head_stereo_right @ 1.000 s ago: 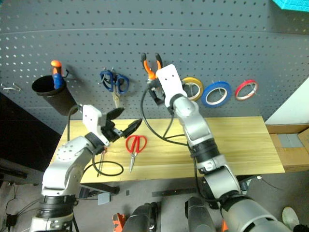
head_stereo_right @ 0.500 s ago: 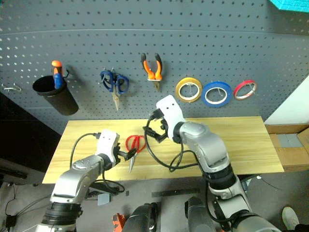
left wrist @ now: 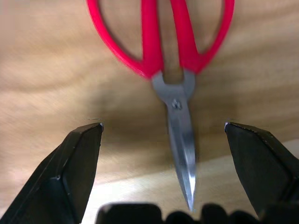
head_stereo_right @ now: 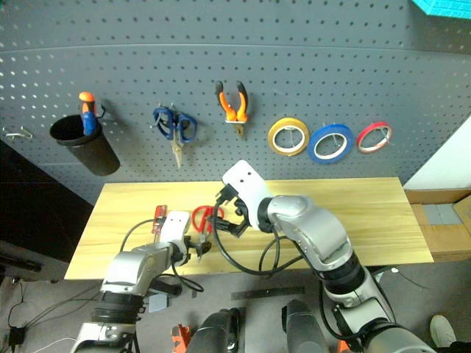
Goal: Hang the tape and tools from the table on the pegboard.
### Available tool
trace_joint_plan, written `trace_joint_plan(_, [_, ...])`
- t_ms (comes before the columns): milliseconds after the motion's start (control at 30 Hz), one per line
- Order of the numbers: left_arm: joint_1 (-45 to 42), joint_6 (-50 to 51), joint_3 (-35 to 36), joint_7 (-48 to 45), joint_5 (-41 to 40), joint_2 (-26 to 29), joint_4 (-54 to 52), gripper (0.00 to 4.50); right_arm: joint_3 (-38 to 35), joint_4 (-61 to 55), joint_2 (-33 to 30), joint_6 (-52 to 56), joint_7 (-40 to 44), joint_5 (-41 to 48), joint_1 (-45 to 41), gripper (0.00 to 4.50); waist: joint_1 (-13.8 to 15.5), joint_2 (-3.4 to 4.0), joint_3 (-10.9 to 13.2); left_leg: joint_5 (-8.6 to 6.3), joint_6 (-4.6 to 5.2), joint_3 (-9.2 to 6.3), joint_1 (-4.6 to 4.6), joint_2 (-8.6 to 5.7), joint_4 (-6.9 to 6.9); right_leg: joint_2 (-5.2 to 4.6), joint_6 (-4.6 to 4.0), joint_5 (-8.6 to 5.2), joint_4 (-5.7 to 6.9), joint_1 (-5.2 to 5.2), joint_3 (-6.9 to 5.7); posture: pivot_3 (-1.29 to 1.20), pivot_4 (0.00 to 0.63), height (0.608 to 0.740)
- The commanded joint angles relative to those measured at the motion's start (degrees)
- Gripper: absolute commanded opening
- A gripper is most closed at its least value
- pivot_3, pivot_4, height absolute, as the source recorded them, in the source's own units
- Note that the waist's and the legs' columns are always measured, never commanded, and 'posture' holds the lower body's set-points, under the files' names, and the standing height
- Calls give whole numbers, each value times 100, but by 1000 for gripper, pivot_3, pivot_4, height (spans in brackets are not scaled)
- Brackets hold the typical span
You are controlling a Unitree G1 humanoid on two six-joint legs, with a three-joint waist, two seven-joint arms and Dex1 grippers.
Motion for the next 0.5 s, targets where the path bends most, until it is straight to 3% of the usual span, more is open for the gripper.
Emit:
trace_joint_plan(33, [-46, -73, 107, 53, 36, -69, 4, 3903, 64, -296, -79, -162, 42, 51, -57, 4500, -1, 0, 0, 0, 0, 1, 0, 0, 0, 0, 0, 0, 0, 0, 0, -107, 208, 740])
trace_joint_plan(367, [4, -521, 180, 5, 63, -78, 43, 295, 49, -561, -667, -100, 83, 62, 45, 4500, -2, -3, -2, 0, 0, 3, -1, -3, 0, -15, 1, 1, -5, 1, 1, -127, 195, 740])
trace_joint_plan(400, [22, -603, 188, 0, 66, -73, 40, 19, 34, -593, -737, -94, 97, 72, 47, 4500, -3, -3, -2, 0, 0, 3, -1, -4, 0, -22, 2, 1, -6, 1, 1, -128, 192, 740])
trace_joint_plan(500, [127, -873, 223, -47, 61, -46, -38, 19, -17, -727, -1012, -81, 192, 106, 64, 4500, -4, -4, -2, 0, 0, 4, -1, -5, 0, -24, 3, 1, -6, 2, 0, -131, 189, 740])
